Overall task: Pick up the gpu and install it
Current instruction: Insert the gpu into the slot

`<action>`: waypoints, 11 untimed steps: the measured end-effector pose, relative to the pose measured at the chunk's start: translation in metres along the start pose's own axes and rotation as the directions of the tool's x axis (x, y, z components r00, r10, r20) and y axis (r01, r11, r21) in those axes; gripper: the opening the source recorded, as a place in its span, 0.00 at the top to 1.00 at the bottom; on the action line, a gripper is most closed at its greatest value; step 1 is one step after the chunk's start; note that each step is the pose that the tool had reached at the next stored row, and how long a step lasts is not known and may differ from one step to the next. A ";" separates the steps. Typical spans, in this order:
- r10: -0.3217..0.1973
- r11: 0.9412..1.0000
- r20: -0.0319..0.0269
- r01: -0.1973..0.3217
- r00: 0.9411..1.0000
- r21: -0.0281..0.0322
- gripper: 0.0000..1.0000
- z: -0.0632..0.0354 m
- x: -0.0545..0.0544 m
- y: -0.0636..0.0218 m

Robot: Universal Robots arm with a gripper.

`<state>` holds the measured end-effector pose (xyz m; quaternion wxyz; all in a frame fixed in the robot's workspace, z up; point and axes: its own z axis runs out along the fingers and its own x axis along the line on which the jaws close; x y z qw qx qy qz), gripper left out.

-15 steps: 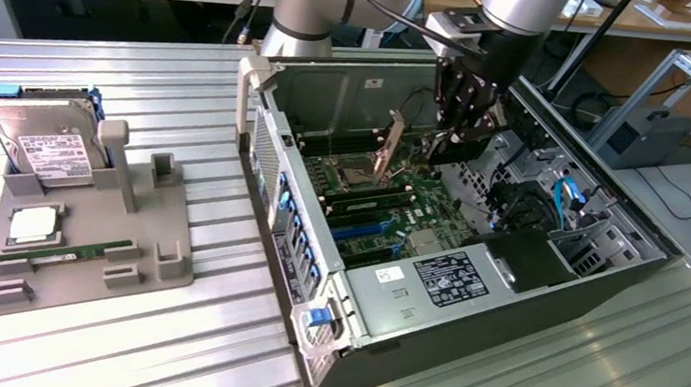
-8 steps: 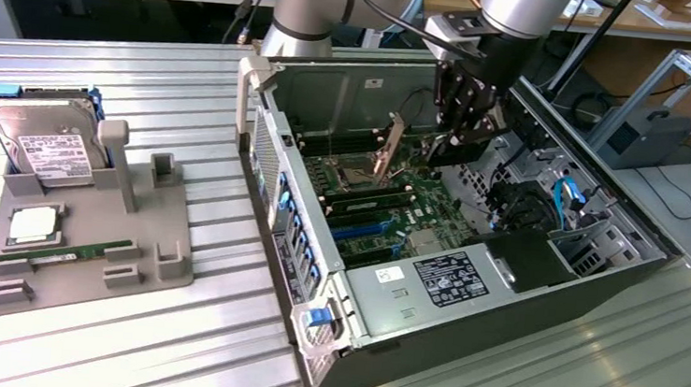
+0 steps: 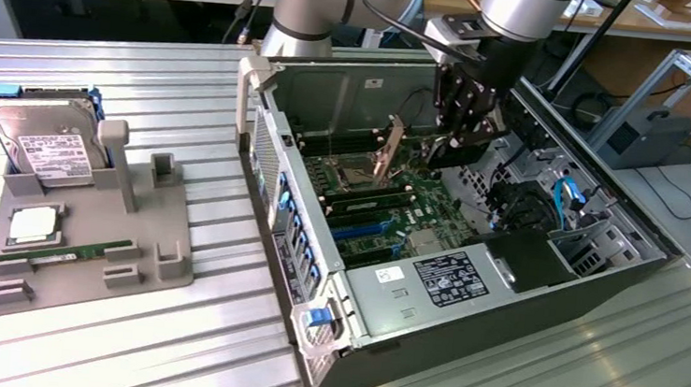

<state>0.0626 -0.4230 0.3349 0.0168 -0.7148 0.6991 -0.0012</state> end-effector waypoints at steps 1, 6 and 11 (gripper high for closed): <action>0.000 1.000 0.000 0.000 1.000 0.000 0.73 0.0004 0.000 0.0000; 0.000 1.000 0.000 0.000 1.000 0.000 0.73 0.0015 0.001 0.0002; 0.000 1.000 0.000 0.000 1.000 0.000 0.73 0.0029 0.002 0.0003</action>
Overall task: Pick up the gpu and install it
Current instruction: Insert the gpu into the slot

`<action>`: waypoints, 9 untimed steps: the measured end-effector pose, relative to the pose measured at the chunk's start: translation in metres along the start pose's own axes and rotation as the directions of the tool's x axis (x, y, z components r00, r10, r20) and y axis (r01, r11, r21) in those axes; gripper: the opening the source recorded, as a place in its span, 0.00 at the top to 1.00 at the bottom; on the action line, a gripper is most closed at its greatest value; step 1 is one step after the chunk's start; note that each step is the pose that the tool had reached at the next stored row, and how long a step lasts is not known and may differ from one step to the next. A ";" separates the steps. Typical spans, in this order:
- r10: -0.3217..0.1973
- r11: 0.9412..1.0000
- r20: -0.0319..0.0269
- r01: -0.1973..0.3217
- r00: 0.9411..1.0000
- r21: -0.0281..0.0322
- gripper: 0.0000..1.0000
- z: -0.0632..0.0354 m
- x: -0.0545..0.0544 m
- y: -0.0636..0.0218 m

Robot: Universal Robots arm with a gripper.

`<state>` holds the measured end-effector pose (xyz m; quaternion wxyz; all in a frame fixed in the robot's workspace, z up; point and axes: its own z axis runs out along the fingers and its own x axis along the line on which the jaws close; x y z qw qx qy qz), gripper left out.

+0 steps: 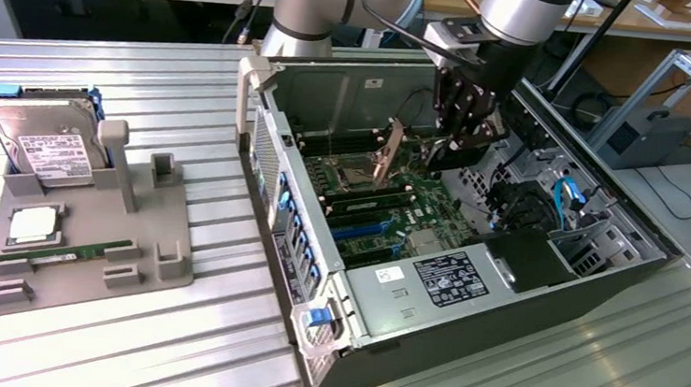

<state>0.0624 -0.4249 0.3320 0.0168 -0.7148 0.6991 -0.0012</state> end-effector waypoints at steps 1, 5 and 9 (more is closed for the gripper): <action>0.000 1.000 0.000 0.000 1.000 0.000 0.73 0.0002 0.000 0.0000; 0.000 1.000 0.000 0.000 1.000 0.000 0.73 0.0017 0.000 0.0001; 0.000 1.000 0.000 0.000 1.000 0.000 0.73 0.0041 0.000 0.0002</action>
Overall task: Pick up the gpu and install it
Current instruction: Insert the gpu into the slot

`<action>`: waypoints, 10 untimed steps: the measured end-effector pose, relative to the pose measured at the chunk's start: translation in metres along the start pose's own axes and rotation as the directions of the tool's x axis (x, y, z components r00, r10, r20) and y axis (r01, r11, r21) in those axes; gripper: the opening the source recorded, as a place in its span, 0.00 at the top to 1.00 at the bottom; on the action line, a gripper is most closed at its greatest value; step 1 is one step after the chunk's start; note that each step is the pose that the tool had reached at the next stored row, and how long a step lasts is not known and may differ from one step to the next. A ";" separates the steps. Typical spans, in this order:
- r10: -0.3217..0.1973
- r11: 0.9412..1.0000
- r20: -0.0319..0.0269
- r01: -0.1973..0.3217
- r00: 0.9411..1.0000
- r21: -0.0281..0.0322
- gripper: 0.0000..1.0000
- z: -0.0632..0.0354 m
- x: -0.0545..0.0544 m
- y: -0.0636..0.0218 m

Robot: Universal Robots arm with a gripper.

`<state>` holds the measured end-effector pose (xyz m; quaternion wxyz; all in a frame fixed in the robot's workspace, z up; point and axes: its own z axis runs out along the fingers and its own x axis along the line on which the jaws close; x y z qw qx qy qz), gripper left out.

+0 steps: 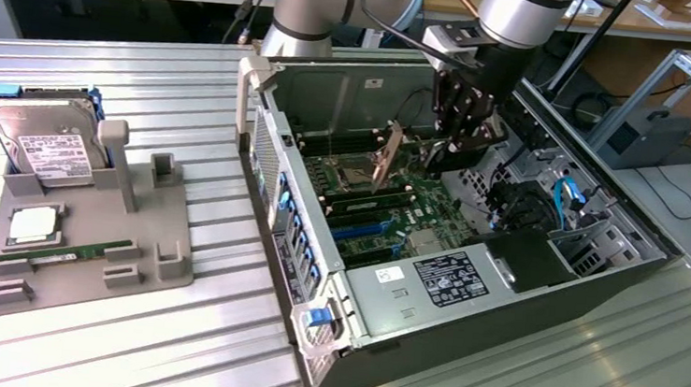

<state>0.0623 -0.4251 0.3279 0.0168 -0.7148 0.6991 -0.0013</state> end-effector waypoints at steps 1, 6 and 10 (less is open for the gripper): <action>0.000 1.000 0.000 0.000 1.000 0.000 0.73 0.0008 0.000 0.0000; 0.000 1.000 0.000 0.000 1.000 0.000 0.73 0.0034 0.000 0.0001; 0.000 1.000 0.000 0.000 1.000 0.000 0.73 0.0053 0.000 0.0001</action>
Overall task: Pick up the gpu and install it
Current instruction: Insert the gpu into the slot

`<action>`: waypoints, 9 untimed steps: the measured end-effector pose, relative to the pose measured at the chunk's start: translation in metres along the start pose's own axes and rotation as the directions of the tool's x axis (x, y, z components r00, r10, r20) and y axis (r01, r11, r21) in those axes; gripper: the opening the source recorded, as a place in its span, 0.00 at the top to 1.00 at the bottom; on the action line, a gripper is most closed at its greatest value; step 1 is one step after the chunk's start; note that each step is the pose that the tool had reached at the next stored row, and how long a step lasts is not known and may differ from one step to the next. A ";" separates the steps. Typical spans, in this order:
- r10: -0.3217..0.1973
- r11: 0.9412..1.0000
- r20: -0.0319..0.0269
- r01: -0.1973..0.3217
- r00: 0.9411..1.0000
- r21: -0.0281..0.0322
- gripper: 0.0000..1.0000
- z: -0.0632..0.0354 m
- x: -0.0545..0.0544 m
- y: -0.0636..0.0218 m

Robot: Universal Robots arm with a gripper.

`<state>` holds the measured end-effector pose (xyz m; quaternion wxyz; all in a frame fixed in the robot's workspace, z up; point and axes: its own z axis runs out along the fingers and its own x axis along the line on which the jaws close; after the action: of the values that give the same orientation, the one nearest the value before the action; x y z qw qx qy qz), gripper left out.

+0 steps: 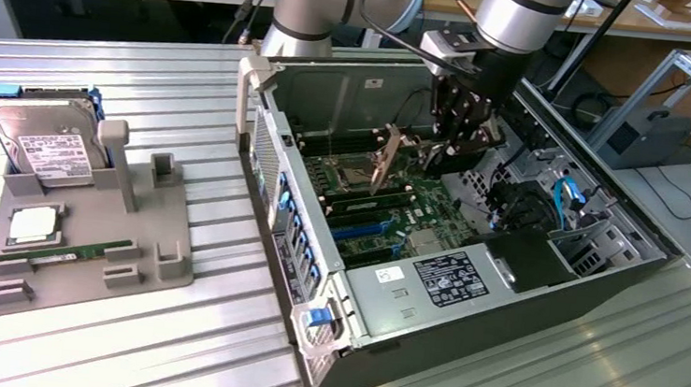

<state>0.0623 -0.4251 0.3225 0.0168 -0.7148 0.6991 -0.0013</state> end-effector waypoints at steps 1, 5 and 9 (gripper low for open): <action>0.000 1.000 0.000 0.000 1.000 0.000 0.73 0.0005 0.000 0.0000; 0.000 1.000 0.000 0.000 1.000 0.000 0.73 0.0025 0.000 0.0001; 0.000 1.000 0.000 0.000 1.000 0.000 0.73 0.0037 0.000 0.0001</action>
<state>0.0623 -0.4251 0.3189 0.0167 -0.7148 0.6991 -0.0013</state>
